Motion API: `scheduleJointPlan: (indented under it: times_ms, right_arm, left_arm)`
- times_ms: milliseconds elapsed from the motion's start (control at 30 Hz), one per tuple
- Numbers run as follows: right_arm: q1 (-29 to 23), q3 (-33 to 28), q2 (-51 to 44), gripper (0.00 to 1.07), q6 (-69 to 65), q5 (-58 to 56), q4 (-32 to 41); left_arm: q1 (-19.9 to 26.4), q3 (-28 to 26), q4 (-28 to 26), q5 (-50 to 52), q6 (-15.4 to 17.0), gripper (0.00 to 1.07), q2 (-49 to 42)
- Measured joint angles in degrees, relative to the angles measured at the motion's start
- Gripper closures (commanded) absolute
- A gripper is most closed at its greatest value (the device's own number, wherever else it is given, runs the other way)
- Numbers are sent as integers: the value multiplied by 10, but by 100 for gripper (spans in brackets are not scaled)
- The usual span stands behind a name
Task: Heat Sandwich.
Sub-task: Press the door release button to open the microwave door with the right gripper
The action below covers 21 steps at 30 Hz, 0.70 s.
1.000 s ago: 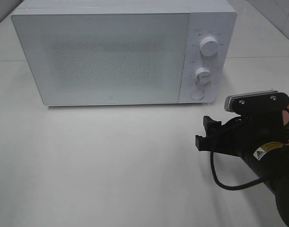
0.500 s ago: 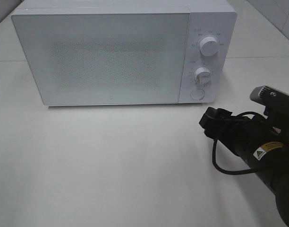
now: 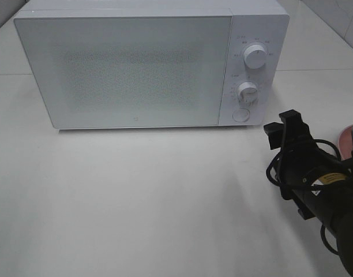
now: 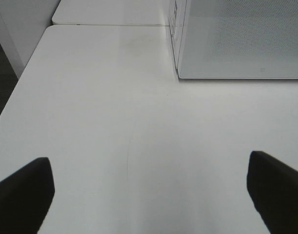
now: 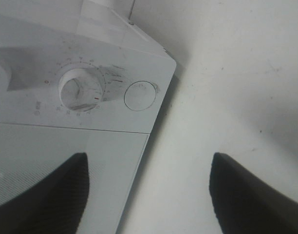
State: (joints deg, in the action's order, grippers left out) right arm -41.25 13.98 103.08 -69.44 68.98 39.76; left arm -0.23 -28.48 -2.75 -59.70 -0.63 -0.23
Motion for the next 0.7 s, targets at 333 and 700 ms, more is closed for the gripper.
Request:
scheduleJointPlan:
  times_ms: [333, 700]
  right_arm:
    - [0, 0, 0, 94, -101, 0, 0]
    - [0, 1, 0, 107, -139, 0, -22]
  left_arm:
    - [0, 0, 0, 0, 0, 5, 0]
    - [0, 0, 0, 0, 0, 5, 0]
